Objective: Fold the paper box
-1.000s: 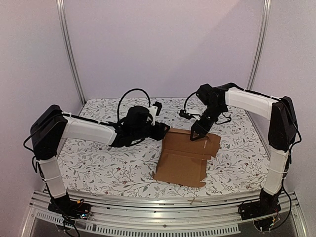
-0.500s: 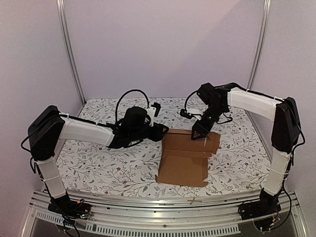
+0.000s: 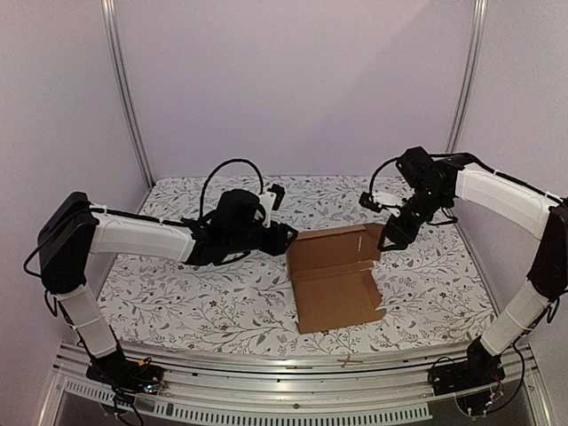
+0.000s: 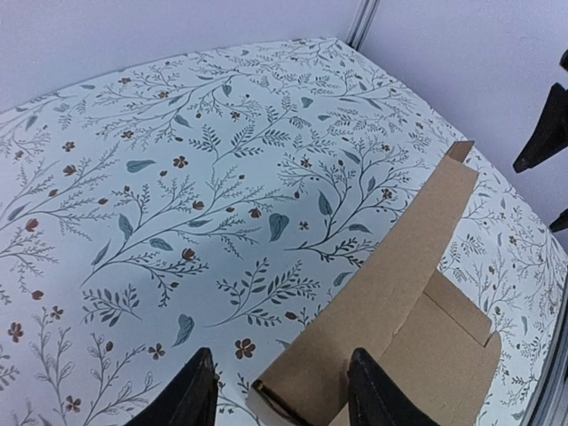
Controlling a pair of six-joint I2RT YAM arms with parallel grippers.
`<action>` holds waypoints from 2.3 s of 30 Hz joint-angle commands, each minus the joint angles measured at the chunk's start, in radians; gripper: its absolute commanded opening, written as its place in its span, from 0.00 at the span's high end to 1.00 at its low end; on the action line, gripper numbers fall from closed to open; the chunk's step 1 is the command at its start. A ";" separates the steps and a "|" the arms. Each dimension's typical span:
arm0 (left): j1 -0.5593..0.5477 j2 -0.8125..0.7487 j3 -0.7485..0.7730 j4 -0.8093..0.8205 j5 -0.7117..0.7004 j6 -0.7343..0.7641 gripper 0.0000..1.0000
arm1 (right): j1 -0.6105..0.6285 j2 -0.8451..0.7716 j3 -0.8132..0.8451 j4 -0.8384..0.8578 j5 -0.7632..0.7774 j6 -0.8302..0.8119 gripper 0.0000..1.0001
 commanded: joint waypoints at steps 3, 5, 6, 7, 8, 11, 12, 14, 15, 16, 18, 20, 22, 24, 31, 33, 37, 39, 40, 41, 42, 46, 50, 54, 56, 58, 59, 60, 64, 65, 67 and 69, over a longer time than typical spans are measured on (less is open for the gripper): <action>-0.018 -0.139 -0.017 -0.111 -0.046 0.040 0.48 | -0.069 -0.002 -0.062 0.121 0.058 0.000 0.40; -0.016 -0.162 0.004 -0.147 -0.063 0.063 0.47 | -0.097 0.009 -0.048 0.134 0.035 0.004 0.40; -0.016 -0.167 0.022 -0.169 -0.071 0.075 0.46 | -0.108 0.015 -0.044 0.143 0.030 0.006 0.41; -0.015 -0.163 0.046 -0.188 -0.074 0.085 0.46 | -0.120 0.025 -0.040 0.155 0.026 0.008 0.41; -0.015 -0.154 0.071 -0.205 -0.075 0.096 0.45 | -0.131 0.031 -0.040 0.168 0.020 0.007 0.41; -0.015 -0.091 0.189 -0.248 -0.049 0.119 0.43 | -0.166 0.063 -0.040 0.206 -0.010 -0.005 0.41; -0.015 -0.060 0.239 -0.295 -0.030 0.129 0.43 | -0.172 0.079 -0.040 0.212 -0.021 -0.012 0.41; -0.015 0.010 0.346 -0.326 0.016 0.157 0.43 | -0.183 0.104 -0.054 0.235 -0.052 -0.032 0.41; -0.015 0.047 0.387 -0.332 0.045 0.176 0.42 | -0.185 0.110 -0.070 0.257 -0.059 -0.043 0.41; -0.015 0.083 0.420 -0.328 0.060 0.199 0.42 | -0.185 0.113 -0.084 0.281 -0.063 -0.049 0.41; -0.015 0.156 0.485 -0.326 0.148 0.232 0.41 | -0.184 0.121 -0.095 0.305 -0.073 -0.059 0.43; -0.015 0.235 0.563 -0.349 0.203 0.252 0.41 | -0.184 0.135 -0.095 0.321 -0.076 -0.061 0.45; -0.015 0.318 0.635 -0.377 0.264 0.251 0.41 | -0.184 0.147 -0.096 0.337 -0.084 -0.059 0.47; -0.018 0.366 0.673 -0.383 0.308 0.236 0.41 | -0.185 0.158 -0.099 0.348 -0.104 -0.057 0.49; -0.030 0.358 0.609 -0.357 0.302 0.208 0.44 | -0.171 0.192 -0.099 0.353 -0.151 -0.048 0.74; -0.030 0.342 0.575 -0.346 0.294 0.201 0.44 | -0.154 0.199 -0.098 0.352 -0.157 -0.045 0.82; -0.030 0.314 0.513 -0.331 0.285 0.181 0.46 | -0.104 0.214 -0.088 0.352 -0.138 -0.026 0.90; -0.030 0.298 0.477 -0.321 0.281 0.174 0.46 | -0.080 0.217 -0.081 0.351 -0.125 -0.017 0.90; -0.030 0.291 0.460 -0.313 0.278 0.169 0.46 | -0.070 0.219 -0.075 0.351 -0.117 -0.009 0.91; -0.031 0.282 0.442 -0.305 0.275 0.165 0.46 | -0.066 0.223 -0.068 0.347 -0.114 0.008 0.91; -0.030 0.275 0.427 -0.299 0.270 0.161 0.46 | -0.064 0.225 -0.063 0.338 -0.118 0.019 0.91; -0.027 0.266 0.397 -0.299 0.269 0.154 0.46 | -0.064 0.231 -0.053 0.277 -0.158 0.039 0.88; -0.020 0.264 0.380 -0.282 0.325 0.163 0.47 | -0.087 0.204 -0.053 0.199 -0.187 -0.029 0.76; -0.012 0.263 0.375 -0.270 0.376 0.166 0.47 | -0.188 0.184 0.026 0.087 -0.261 -0.131 0.68; -0.012 0.265 0.378 -0.271 0.398 0.167 0.47 | -0.227 0.197 0.068 0.041 -0.276 -0.211 0.66; -0.012 0.270 0.384 -0.274 0.416 0.169 0.48 | -0.244 0.217 0.087 0.035 -0.278 -0.255 0.66; -0.012 0.273 0.390 -0.281 0.418 0.168 0.48 | -0.245 0.227 0.095 0.035 -0.276 -0.266 0.65; -0.012 0.278 0.395 -0.287 0.418 0.168 0.48 | -0.246 0.242 0.101 0.038 -0.274 -0.279 0.65; -0.012 0.282 0.402 -0.300 0.423 0.175 0.49 | -0.244 0.321 0.133 0.108 -0.246 -0.236 0.66; -0.012 0.281 0.402 -0.304 0.419 0.175 0.49 | -0.242 0.348 0.138 0.115 -0.245 -0.226 0.66; -0.012 0.279 0.402 -0.309 0.407 0.179 0.49 | -0.231 0.373 0.133 0.125 -0.240 -0.233 0.66; -0.012 0.277 0.400 -0.313 0.398 0.182 0.49 | -0.213 0.377 0.104 0.135 -0.229 -0.250 0.66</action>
